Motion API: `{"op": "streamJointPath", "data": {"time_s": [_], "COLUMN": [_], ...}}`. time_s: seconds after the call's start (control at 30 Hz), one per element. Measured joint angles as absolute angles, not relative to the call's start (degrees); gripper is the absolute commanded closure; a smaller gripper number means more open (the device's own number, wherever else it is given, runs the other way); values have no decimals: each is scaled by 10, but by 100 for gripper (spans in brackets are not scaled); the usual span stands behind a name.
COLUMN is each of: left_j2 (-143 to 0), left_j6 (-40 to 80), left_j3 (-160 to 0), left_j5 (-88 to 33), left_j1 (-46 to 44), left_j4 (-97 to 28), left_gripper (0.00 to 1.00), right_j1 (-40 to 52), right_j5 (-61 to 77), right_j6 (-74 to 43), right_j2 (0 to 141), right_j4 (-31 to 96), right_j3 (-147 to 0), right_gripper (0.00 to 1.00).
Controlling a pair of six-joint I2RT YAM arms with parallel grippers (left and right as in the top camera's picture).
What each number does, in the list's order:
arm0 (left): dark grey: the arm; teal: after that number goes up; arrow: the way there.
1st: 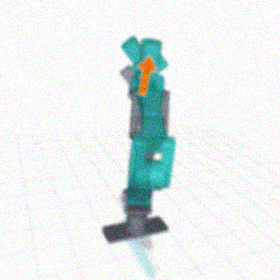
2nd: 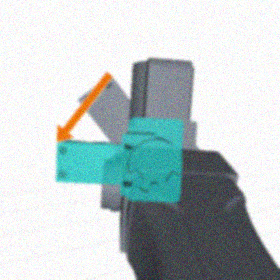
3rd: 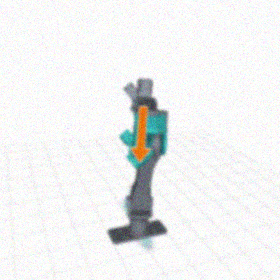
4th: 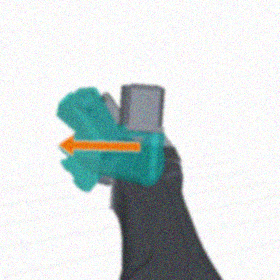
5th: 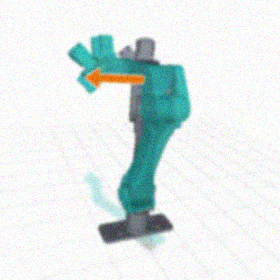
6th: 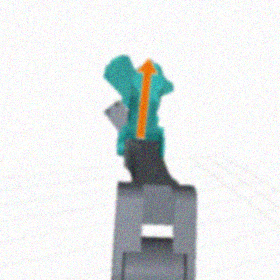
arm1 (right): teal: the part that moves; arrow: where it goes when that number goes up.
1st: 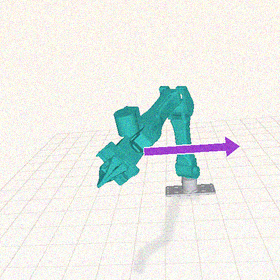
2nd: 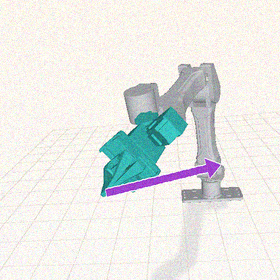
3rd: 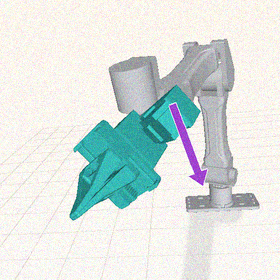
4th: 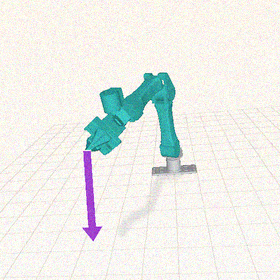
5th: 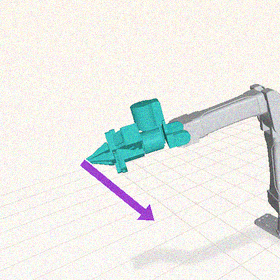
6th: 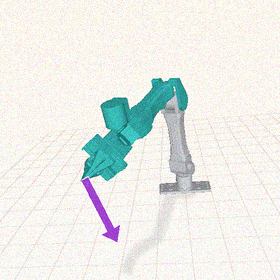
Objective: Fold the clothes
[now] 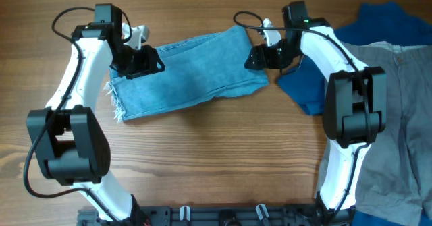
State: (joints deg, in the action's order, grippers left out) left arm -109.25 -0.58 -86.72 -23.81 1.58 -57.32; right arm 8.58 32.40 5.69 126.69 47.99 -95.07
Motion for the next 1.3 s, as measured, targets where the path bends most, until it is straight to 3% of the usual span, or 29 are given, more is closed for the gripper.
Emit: {"op": "streamJointPath", "data": {"time_s": [0.07,0.1,0.13,0.17,0.2,0.37,0.6,0.83,0.9,0.93,1.0,1.3], "left_j2": [-1093,-1093,-1093,-1093,-1093,-1093,-1093,-1093,-1093,-1093,-1093,-1168], "left_j6": [-6,-6,-6,-6,-6,-6,-6,-6,-6,-6,-6,-5], "left_j3": [-867,-867,-867,-867,-867,-867,-867,-867,-867,-867,-867,-866], "left_j5": [-240,-241,-241,-241,-241,-242,-243,-243,-243,-242,-221,-162], "left_j1": [32,41,46,49,50,49,53,57,57,57,57,69], "left_j4": [-588,-601,-607,-611,-613,-613,-617,-617,-615,-613,-611,-604], "left_gripper": [38,38,38,38,38,38,37,34,49,66,73,80], "right_j1": [86,85,86,85,85,74,-34,69,136,177,237,324], "right_j5": [326,326,326,326,326,336,342,342,342,342,334,329], "right_j6": [57,57,57,57,55,22,-20,-9,13,35,60,148], "right_j2": [1267,1267,1267,1267,1267,1267,1201,1170,1170,1170,1170,1170], "right_j4": [463,454,445,431,418,402,413,402,390,377,374,449], "right_j3": [-947,-940,-931,-920,-910,-901,-994,-1003,-1003,-1003,-1003,-1003], "right_gripper": [37,47,61,88,96,96,96,96,96,96,96,96]}}
